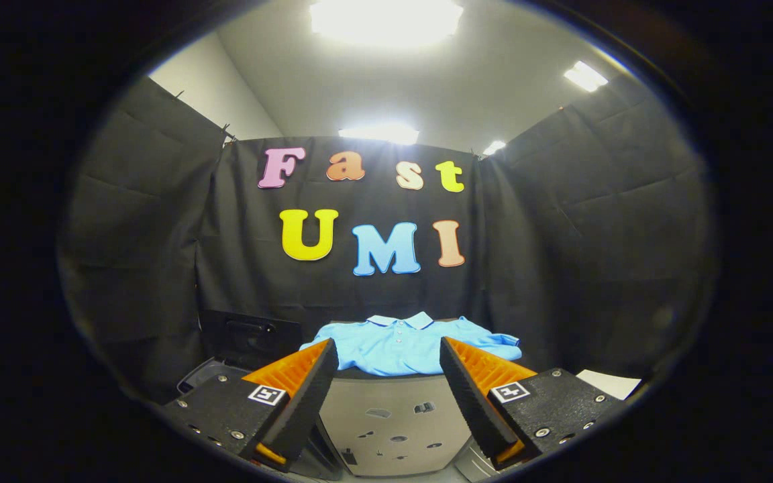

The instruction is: Put the clothes into the washing machine and then close the washing machine lid.

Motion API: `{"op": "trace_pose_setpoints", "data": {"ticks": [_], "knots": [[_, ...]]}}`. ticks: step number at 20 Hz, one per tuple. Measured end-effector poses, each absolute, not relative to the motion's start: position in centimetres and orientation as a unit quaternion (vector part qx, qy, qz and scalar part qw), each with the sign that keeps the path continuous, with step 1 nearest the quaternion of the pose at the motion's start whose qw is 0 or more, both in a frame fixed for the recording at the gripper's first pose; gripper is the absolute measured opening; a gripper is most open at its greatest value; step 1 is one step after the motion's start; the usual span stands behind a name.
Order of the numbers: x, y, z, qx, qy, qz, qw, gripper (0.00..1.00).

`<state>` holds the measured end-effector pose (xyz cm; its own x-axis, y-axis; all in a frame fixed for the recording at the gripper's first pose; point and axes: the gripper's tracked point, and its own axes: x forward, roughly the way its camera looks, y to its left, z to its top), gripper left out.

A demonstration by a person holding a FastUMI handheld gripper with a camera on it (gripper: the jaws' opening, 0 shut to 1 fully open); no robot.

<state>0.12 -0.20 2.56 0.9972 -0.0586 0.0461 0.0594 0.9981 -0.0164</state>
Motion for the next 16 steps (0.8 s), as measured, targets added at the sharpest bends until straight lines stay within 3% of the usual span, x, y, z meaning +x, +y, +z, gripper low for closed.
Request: {"op": "trace_pose_setpoints", "data": {"ticks": [16], "knots": [[11.7,-0.4,3.7,0.022,0.055,0.005,0.998,0.95]]}}
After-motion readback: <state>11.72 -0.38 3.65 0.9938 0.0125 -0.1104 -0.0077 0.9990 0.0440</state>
